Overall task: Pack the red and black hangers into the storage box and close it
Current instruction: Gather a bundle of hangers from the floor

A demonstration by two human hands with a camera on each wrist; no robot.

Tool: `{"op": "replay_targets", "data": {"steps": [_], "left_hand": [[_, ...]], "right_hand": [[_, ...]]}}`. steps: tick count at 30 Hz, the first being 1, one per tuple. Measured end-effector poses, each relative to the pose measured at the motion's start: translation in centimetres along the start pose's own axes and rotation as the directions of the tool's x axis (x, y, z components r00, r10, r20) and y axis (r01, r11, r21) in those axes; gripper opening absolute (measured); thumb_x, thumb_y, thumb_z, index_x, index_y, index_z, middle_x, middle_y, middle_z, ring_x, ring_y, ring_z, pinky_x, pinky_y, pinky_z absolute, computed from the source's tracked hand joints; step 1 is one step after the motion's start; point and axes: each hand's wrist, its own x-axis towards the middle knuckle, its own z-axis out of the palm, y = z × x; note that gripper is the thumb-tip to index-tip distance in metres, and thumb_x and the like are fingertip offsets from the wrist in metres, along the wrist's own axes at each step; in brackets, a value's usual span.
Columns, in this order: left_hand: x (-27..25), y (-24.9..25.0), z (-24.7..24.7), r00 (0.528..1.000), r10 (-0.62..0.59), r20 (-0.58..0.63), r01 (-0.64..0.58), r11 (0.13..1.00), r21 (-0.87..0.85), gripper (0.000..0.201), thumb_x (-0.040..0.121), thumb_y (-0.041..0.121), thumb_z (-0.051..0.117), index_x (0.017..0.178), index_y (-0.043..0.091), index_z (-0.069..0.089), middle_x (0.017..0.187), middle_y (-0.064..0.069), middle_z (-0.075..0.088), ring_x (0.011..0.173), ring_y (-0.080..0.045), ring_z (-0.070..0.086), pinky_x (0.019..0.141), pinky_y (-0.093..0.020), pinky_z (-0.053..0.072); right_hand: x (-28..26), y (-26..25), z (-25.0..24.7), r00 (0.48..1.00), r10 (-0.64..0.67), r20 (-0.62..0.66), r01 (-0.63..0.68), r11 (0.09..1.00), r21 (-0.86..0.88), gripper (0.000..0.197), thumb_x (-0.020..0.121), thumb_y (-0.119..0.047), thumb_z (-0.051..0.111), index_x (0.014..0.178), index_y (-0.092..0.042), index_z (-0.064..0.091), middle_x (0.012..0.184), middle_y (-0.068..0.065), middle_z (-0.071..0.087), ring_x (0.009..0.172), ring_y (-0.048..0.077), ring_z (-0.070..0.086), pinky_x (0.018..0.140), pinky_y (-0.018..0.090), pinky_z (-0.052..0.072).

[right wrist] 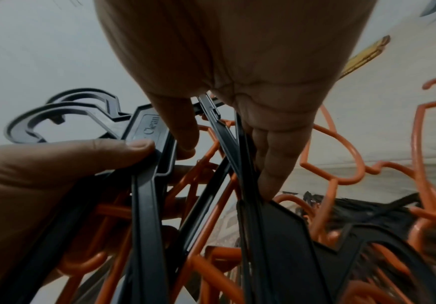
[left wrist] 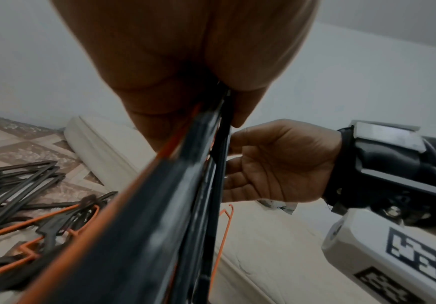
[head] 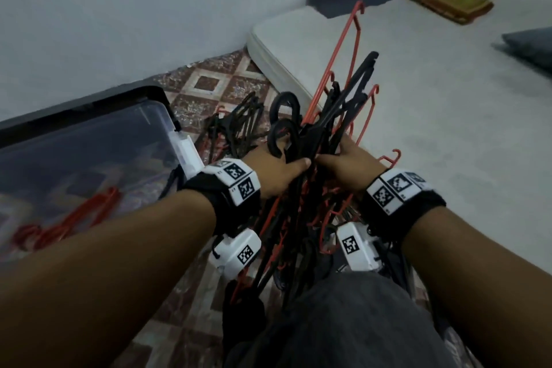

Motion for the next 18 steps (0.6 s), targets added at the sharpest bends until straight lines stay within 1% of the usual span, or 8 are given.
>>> {"op": "replay_targets", "data": {"steps": [3,6,8,10,12,14,17,18], "left_hand": [[0.3,1.0,-2.4,0.993,0.059,-0.105,-0.059,0.998,0.004,0.053,0.092,0.060,0.050,0.138,0.035,0.046,0.098,0.012,0.068,0.080,-0.009,0.064,0.069,-0.023,0.048],[-0.4,2.6,-5.2,0.948,0.119,-0.295,-0.126,0.992,-0.004,0.043,0.090,0.060,0.053,0.128,0.039,0.056,0.075,0.027,0.054,0.060,0.021,0.051,0.053,0.000,0.036],[-1.0,3.8,-7.0,0.921,0.168,-0.350,-0.177,0.984,0.008,0.038,0.093,0.054,0.055,0.124,0.034,0.061,0.065,0.035,0.043,0.055,0.033,0.041,0.053,0.008,0.030],[-1.6,4.5,-8.5,0.921,0.168,-0.350,-0.163,0.986,0.045,0.031,0.093,0.052,0.055,0.119,0.035,0.060,0.062,0.032,0.043,0.055,0.025,0.046,0.050,0.007,0.029],[-2.0,4.7,-9.4,0.946,0.141,-0.292,-0.113,0.987,0.112,0.038,0.094,0.055,0.052,0.126,0.035,0.056,0.069,0.022,0.051,0.064,0.008,0.054,0.050,-0.001,0.034],[-2.3,4.5,-9.1,0.983,0.071,-0.167,-0.028,0.969,0.245,0.044,0.095,0.058,0.047,0.126,0.028,0.056,0.079,0.002,0.060,0.074,-0.018,0.060,0.060,-0.021,0.043],[-2.7,2.9,-6.9,0.996,-0.007,-0.086,0.025,0.977,0.211,0.037,0.096,0.052,0.051,0.109,0.019,0.060,0.093,-0.008,0.064,0.080,-0.025,0.060,0.068,-0.030,0.047],[-2.7,2.3,-5.9,0.999,-0.028,-0.044,0.036,0.984,0.174,0.038,0.096,0.050,0.052,0.116,0.019,0.060,0.101,-0.009,0.066,0.087,-0.026,0.062,0.075,-0.032,0.050]], "right_hand": [[0.4,-3.0,-0.7,0.992,-0.108,-0.064,0.110,0.993,0.029,0.068,0.067,-0.045,0.070,0.130,-0.041,0.045,0.108,-0.002,0.073,0.095,0.020,0.071,0.083,0.039,0.055],[0.3,-6.1,-1.5,0.959,-0.240,-0.150,0.245,0.969,0.016,0.081,0.075,-0.048,0.070,0.145,-0.042,0.029,0.112,-0.005,0.072,0.096,0.017,0.071,0.083,0.039,0.057],[0.0,-8.0,-1.9,0.936,-0.308,-0.169,0.311,0.950,-0.008,0.081,0.083,-0.041,0.068,0.149,-0.042,0.022,0.114,-0.008,0.071,0.095,0.010,0.071,0.084,0.038,0.058],[-0.1,-9.5,-2.4,0.937,-0.316,-0.147,0.311,0.949,-0.053,0.077,0.084,-0.042,0.066,0.148,-0.043,0.023,0.117,-0.009,0.070,0.096,0.012,0.071,0.087,0.042,0.058],[-0.1,-10.1,-2.5,0.961,-0.262,-0.088,0.259,0.965,-0.047,0.073,0.082,-0.043,0.067,0.145,-0.041,0.030,0.119,-0.006,0.069,0.098,0.019,0.071,0.088,0.048,0.057],[-0.4,-9.5,-1.8,0.987,-0.158,-0.017,0.158,0.987,0.015,0.065,0.081,-0.037,0.069,0.140,-0.034,0.041,0.119,0.000,0.069,0.099,0.024,0.071,0.086,0.053,0.057],[-0.9,-6.5,0.6,0.997,-0.019,0.070,0.011,0.994,0.113,0.051,0.081,-0.025,0.070,0.130,-0.027,0.055,0.117,0.016,0.068,0.097,0.034,0.070,0.084,0.056,0.057],[-1.0,-5.2,1.6,0.996,0.046,0.083,-0.055,0.992,0.110,0.055,0.083,-0.022,0.070,0.135,-0.020,0.052,0.123,0.022,0.064,0.100,0.038,0.067,0.086,0.055,0.056]]}}
